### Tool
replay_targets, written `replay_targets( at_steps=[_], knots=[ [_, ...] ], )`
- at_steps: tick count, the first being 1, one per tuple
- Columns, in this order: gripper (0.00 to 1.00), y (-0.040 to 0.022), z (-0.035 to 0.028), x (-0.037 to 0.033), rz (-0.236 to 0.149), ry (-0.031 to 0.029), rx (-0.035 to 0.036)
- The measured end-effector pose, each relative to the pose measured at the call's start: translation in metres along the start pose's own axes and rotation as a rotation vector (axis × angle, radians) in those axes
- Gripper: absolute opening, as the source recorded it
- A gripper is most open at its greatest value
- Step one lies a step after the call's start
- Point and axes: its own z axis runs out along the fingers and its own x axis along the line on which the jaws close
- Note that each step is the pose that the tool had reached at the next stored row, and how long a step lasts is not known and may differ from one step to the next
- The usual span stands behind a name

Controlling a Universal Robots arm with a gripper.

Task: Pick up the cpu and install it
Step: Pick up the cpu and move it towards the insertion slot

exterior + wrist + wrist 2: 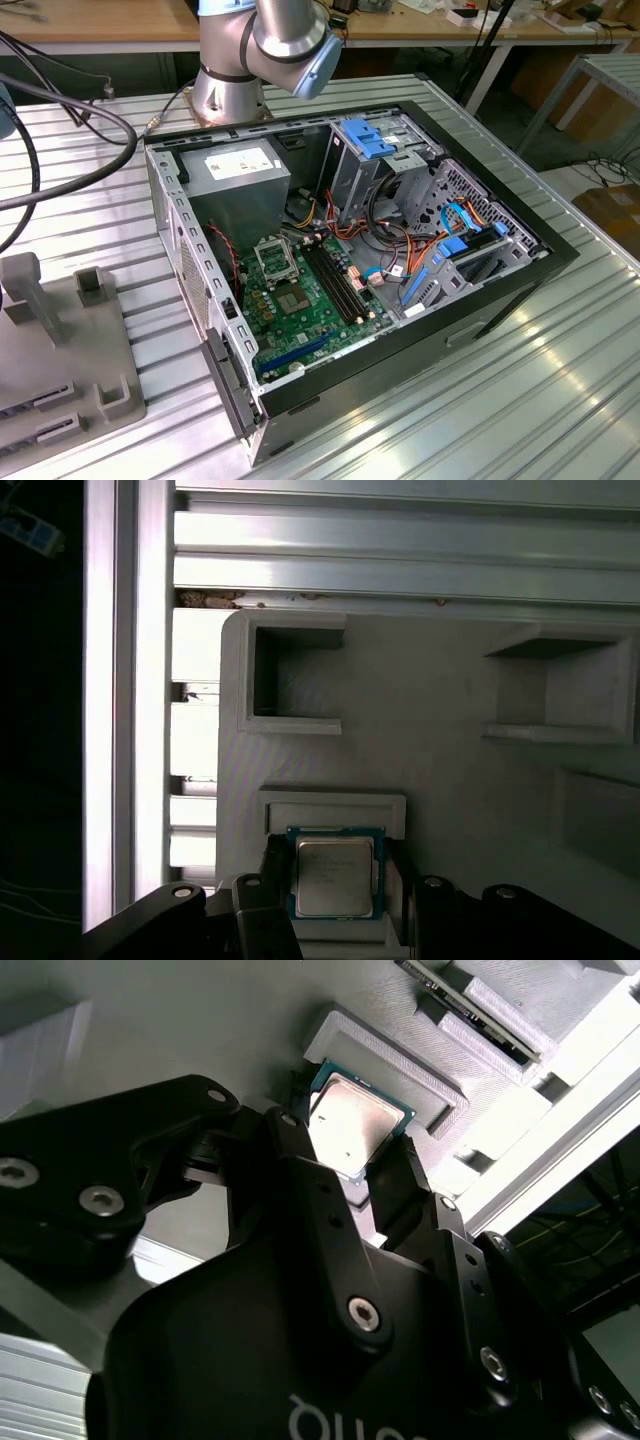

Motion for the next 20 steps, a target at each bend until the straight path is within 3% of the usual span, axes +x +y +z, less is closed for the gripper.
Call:
replay_targets(
  at_steps=[8,9,20],
  knots=[
    [0.50,0.0001,0.0000,0.0001,0.000,0.0000,0.0000],
    [0.56,0.0001,0.0000,0.0001,0.000,0.0000,0.0000],
    [0.55,0.0001,-0.0014,0.0000,0.000,0.0001,0.0000]
  ],
)
